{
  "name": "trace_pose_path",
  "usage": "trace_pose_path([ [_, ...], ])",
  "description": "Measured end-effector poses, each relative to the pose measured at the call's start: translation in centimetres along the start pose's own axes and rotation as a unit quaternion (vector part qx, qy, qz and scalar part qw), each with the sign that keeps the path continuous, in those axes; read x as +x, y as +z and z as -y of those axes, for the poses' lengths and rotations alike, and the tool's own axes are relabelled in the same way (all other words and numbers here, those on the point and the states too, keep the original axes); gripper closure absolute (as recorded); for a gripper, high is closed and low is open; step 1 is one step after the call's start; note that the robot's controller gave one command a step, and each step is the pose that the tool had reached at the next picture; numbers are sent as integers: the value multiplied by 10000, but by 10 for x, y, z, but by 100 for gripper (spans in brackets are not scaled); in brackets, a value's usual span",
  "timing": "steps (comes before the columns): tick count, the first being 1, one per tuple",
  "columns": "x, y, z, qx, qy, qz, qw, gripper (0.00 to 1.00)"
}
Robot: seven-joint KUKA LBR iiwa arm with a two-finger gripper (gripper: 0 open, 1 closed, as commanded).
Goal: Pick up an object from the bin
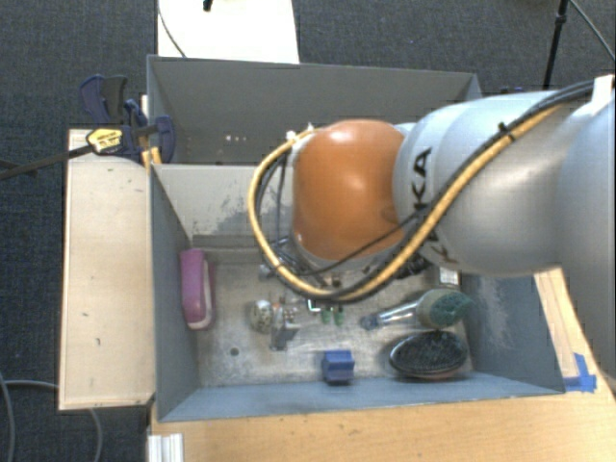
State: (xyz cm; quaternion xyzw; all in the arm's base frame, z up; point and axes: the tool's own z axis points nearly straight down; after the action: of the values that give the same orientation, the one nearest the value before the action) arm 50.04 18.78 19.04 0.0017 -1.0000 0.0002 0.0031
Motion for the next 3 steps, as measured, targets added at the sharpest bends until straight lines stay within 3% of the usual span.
trace_pose_path([
  [1, -26, 121, 18, -15, 252, 53, 9997, 0],
  [2, 11, 118, 37, -18, 110, 69, 9999, 0],
  [3, 10, 118, 36, -24, 146, 86, 9999, 100],
])
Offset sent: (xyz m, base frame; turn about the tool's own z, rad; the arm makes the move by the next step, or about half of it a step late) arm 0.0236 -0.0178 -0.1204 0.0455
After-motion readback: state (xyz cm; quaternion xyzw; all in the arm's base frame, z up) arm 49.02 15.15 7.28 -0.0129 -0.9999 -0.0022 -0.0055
